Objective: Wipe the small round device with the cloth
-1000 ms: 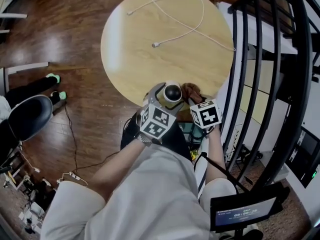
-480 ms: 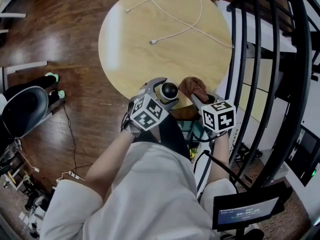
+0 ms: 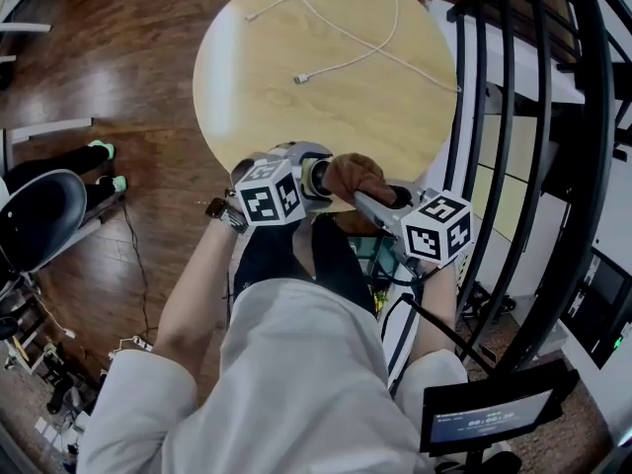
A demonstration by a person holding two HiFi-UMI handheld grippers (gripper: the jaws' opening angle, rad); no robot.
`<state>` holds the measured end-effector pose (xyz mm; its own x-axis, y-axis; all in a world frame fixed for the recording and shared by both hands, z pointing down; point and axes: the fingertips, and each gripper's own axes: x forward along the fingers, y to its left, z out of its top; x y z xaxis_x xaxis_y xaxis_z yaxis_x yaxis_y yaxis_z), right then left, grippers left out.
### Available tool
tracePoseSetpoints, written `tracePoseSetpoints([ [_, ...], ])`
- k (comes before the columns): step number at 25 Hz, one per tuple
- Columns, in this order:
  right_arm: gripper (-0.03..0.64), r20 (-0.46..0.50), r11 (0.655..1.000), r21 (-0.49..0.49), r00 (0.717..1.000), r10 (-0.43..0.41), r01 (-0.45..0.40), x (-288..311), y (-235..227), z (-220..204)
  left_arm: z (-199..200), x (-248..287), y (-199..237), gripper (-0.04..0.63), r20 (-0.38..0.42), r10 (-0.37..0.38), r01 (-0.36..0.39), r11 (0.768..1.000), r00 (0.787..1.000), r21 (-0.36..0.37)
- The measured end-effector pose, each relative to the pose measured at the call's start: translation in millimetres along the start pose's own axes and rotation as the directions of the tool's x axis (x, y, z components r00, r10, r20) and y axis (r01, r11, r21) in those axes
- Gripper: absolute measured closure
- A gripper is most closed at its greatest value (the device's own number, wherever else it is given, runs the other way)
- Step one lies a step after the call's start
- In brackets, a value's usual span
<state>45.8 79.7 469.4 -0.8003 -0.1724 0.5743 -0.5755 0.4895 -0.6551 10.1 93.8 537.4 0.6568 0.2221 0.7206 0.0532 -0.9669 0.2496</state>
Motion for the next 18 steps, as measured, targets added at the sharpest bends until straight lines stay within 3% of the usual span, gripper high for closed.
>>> tracePoseSetpoints([
  [8, 0.529, -0.114, 0.998, -0.011, 0.991, -0.064, 0.063, 33, -10, -22, -4, 1, -2, 0.216, -0.008, 0.013, -0.013, 1.000, 1.000, 0.008],
  [18, 0.528, -0.230, 0.987, -0.085, 0.962, -0.150, 0.133, 50, -36, -34, -3, 4, -1, 0.213, -0.016, 0.010, -0.010, 1.000, 1.000, -0.002],
])
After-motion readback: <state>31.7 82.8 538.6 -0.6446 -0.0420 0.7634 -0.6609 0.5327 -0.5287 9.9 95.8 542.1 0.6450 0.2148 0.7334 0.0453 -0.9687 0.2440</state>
